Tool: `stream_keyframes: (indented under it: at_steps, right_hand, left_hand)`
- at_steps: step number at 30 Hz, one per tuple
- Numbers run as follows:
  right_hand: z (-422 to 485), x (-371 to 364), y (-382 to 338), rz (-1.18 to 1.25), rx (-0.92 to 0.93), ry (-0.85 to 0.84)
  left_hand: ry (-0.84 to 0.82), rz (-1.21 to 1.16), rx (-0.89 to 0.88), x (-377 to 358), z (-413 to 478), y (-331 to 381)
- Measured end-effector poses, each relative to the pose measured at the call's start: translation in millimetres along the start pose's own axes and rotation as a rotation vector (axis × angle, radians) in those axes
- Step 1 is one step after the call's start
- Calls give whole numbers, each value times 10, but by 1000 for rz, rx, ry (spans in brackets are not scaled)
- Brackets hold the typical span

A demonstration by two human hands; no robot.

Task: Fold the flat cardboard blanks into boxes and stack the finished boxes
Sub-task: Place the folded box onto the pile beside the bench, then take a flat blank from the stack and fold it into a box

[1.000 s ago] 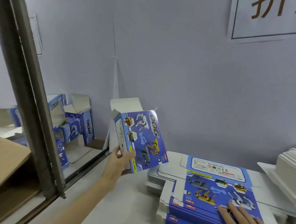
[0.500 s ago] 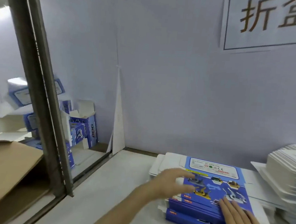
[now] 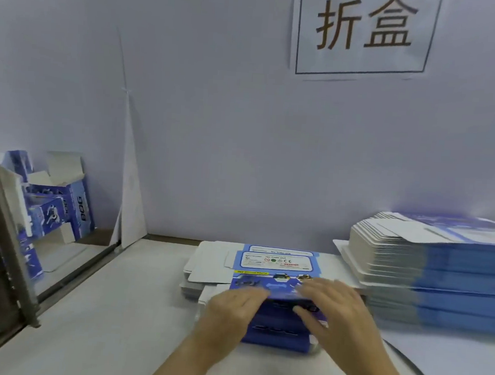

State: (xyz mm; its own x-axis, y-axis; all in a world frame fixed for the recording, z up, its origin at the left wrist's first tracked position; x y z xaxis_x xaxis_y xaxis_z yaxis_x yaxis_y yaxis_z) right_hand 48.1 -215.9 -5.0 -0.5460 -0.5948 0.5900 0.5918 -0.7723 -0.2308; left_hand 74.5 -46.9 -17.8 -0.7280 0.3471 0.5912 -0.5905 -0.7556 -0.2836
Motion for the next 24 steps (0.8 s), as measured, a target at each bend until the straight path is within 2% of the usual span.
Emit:
stream_keyframes:
  at_steps: [2,5,7,10,12,15,18,21,24]
  right_hand:
    - [122,333,6,23,-49,182]
    - [206,737,87,194,-290,365]
    - [212,797,150,369,-474,330]
    - [213,590,80,900,-724,111]
    - [204,475,-8,1096,-761,15]
    - [193,412,-57,1192,-785,30]
    - [211,460,-28,1207,-739,174]
    - [220,548,21,1190,-722,281]
    - [230,658,42,1187,-694,289]
  left_hand:
    - [184,50,108,354,276,-227]
    - [377,122,309,932,595,-537]
    - [501,-123,560,1199,632,-753]
    - [536,-602,872,1128,532,-853]
    - [473,-760,996,898,446,-780]
    - [287,-933,1049,549,383,-634]
    - [-6,-945,934,362,441,-516]
    - [-265,-885,747,288,515,-343]
    - [-371,-749,607,270,551,-196]
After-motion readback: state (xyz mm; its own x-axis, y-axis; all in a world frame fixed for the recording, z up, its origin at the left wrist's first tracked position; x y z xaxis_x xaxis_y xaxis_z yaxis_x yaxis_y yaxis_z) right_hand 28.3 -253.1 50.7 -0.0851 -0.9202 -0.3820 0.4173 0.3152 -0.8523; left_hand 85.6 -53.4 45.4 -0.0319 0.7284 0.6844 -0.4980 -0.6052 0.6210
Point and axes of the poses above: each hand's wrist, its own z-axis towards the middle knuckle, its own x-axis out of the back of the hand, y = z × x, the point moved 6 cm from there along z, towards the middle knuckle, and after that the axes turned 13 degrees about z, right-handed, at the moved point
